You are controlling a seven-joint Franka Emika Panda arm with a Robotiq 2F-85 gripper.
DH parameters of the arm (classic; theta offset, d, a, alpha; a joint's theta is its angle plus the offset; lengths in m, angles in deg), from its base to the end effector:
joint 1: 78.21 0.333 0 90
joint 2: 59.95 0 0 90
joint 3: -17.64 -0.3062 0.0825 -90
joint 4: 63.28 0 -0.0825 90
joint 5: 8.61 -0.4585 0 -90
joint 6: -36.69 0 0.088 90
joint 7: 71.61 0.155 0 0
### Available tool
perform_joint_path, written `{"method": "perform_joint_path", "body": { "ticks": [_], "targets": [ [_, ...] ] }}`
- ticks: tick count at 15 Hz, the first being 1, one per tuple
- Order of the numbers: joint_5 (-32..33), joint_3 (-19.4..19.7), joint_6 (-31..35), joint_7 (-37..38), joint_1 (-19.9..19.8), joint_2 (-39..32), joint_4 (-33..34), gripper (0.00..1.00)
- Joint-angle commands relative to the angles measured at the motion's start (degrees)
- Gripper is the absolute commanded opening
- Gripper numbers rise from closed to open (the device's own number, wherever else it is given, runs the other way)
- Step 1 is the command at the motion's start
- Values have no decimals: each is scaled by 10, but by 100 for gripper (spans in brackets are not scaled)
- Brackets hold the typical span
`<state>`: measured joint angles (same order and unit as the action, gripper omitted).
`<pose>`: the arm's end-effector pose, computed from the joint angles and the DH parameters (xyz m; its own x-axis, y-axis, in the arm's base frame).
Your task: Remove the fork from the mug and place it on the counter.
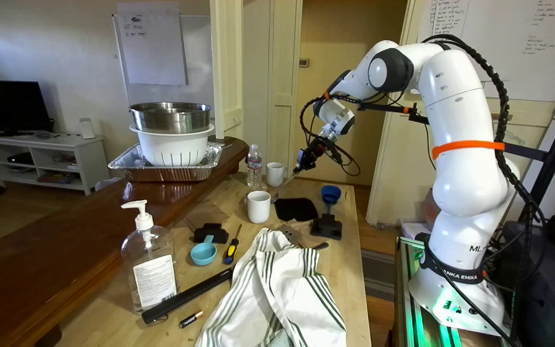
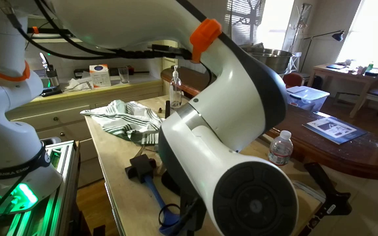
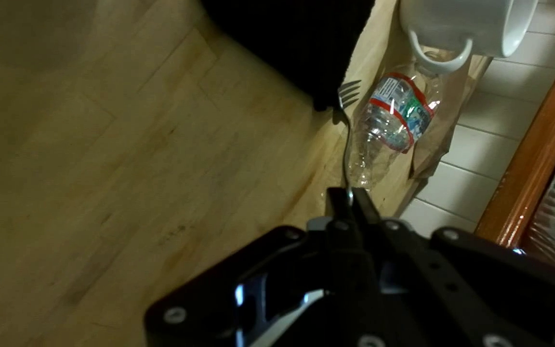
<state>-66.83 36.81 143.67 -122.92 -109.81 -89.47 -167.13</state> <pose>0.5009 -0.4462 0.1692 0.8409 -0.5275 0.1211 -0.2980 -0.6381 -0.7099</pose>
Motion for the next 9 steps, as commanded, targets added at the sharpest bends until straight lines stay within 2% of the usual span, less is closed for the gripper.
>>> {"method": "perform_joint_path", "body": {
  "ticks": [1,4,5,6,9],
  "targets": [
    [20,-9,-19,3,-15,-24,26,1],
    [21,-13,-24,3,-20,-29,31,1],
    [21,-14,-27,4,-21,-31,34,7],
    [23,-15,-28,4,-23,-33,36,17],
    [34,-18,-26,5,-25,-40,39,30]
  ]
}}
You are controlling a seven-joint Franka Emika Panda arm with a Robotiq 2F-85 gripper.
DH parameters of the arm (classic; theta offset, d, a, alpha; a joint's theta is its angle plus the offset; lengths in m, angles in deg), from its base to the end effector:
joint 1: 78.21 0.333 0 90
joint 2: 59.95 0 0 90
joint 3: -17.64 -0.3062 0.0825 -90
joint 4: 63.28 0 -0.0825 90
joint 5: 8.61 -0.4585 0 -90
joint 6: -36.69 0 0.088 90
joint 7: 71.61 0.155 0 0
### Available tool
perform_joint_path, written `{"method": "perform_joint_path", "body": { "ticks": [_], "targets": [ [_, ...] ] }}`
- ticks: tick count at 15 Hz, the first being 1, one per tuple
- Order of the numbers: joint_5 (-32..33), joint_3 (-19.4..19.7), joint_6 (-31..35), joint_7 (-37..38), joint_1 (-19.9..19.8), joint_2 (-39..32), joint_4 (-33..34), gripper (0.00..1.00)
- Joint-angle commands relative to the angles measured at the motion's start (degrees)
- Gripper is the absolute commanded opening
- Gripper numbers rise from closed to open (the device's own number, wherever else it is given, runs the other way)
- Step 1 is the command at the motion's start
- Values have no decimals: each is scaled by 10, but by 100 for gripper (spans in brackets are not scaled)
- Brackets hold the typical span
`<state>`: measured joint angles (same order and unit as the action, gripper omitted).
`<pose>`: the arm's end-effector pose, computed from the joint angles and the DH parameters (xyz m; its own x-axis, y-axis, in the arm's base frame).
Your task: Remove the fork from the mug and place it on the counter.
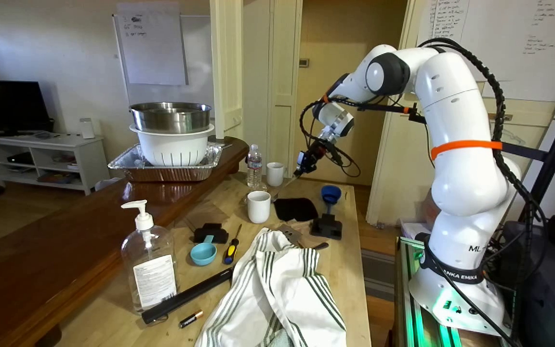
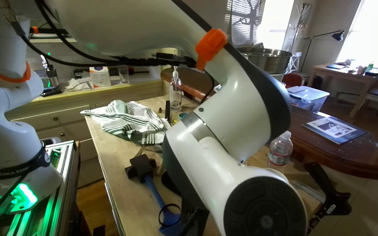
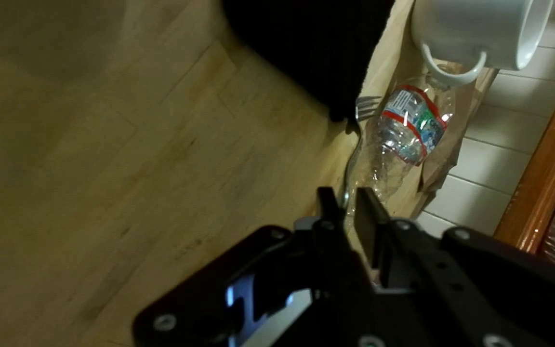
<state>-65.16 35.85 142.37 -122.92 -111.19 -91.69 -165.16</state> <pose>0.4991 -0.4504 0.1561 0.8576 -0.5054 0.0957 -0.2976 -0.6392 -0.7091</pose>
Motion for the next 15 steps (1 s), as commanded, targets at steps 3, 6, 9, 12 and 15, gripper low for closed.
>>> {"method": "perform_joint_path", "body": {
  "ticks": [3,6,9,12,15],
  "targets": [
    [26,-11,-13,6,-15,-26,20,24],
    [32,-14,-12,7,-19,-32,20,16],
    [39,-15,-10,10,-23,-38,20,23],
    [49,-16,-8,11,-22,-32,17,31],
    [96,-13,-38,39,-9,9,11,62]
  ]
}}
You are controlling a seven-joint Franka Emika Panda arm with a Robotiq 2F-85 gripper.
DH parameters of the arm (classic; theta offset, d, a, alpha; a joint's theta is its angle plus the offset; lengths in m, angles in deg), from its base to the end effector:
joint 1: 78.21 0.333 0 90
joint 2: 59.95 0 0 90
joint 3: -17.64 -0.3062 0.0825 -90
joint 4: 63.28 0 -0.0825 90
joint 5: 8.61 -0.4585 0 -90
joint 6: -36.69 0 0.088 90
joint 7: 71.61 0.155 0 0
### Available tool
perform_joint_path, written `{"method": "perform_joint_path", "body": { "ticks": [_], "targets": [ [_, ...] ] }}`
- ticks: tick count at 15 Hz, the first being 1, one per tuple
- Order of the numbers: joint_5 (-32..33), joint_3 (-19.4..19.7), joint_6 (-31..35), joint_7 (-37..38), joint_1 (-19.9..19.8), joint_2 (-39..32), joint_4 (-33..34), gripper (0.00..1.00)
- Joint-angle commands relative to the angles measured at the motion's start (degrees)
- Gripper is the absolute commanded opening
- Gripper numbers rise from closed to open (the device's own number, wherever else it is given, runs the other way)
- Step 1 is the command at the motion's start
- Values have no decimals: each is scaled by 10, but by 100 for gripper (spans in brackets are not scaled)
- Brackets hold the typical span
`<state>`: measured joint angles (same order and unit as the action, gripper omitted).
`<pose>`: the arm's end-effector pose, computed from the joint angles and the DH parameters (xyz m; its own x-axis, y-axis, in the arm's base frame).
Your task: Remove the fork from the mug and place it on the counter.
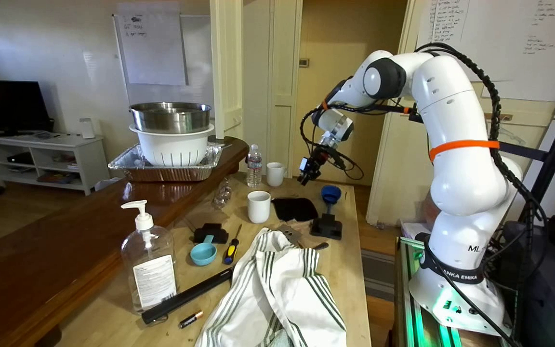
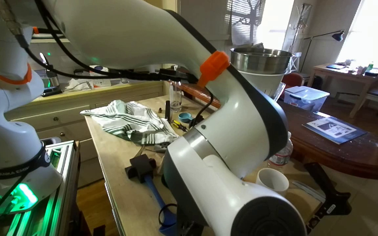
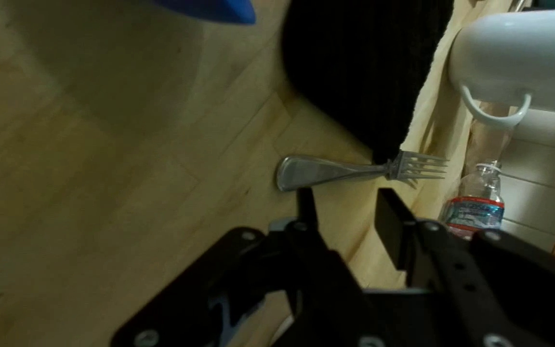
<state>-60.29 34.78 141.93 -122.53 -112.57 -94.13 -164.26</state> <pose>0.4851 -0.4513 0.1286 0.8868 -0.4612 0.0307 -0.3183 -0.6576 -0.6828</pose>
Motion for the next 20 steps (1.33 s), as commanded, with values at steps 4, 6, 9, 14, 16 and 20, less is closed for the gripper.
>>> {"method": "perform_joint_path", "body": {
  "ticks": [4,6,9,14,16,20],
  "targets": [
    [181,-2,-77,102,53,110,-1,93],
    [244,-8,-81,151,85,151,-12,100],
    [339,-25,-76,237,134,205,-23,100],
    [508,-57,-107,377,215,299,-47,100],
    [577,-76,-134,414,243,348,-65,100],
    [687,-121,-214,406,284,448,-95,100]
  ]
}}
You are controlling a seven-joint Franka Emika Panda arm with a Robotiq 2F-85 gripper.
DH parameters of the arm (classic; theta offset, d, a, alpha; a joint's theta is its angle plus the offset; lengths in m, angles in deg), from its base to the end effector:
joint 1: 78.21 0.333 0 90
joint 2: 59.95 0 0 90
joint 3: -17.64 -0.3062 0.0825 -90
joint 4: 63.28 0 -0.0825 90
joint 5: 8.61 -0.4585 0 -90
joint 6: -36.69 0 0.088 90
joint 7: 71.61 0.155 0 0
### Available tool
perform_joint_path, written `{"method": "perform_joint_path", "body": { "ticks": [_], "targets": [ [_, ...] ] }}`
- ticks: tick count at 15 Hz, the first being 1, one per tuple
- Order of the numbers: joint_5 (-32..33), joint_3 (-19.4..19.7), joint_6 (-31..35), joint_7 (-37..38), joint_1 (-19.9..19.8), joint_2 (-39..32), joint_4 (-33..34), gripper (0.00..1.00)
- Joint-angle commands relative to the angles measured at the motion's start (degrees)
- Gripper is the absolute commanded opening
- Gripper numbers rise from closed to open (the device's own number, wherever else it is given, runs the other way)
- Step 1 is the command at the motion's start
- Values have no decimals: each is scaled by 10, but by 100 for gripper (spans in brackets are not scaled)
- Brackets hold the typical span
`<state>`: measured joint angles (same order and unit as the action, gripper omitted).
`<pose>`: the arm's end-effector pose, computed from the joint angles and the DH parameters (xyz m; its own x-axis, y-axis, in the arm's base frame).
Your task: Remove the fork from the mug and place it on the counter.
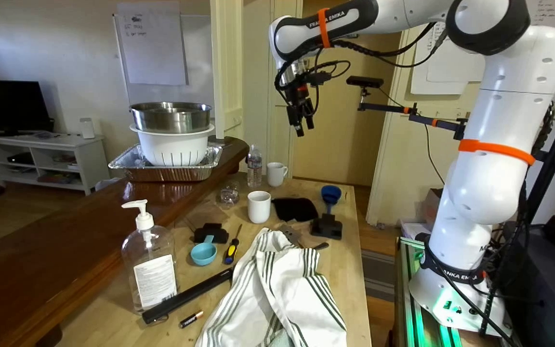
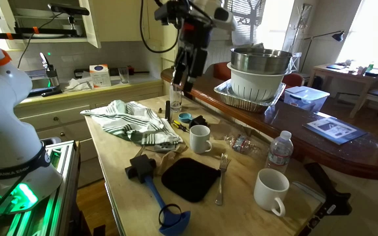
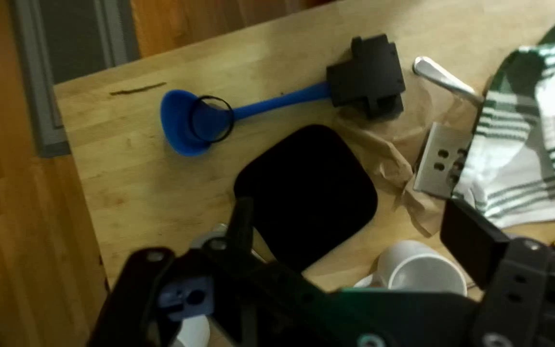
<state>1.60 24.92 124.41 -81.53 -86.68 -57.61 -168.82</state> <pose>0.5497 -0.1847 0.4472 0.9516 -0.0978 -0.2915 -0.0653 -0.9907 0.1190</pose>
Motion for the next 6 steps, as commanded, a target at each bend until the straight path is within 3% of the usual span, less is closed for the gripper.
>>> {"method": "perform_joint_path", "body": {
  "ticks": [1,2,3,6],
  "targets": [
    [80,-32,-58,-28,33,98,-46,100],
    [58,-32,-61,-67,40,102,-40,100],
    [51,-25,-53,-23,33,72,-17,100],
    [51,-32,-59,-49,45,102,-28,100]
  ]
}}
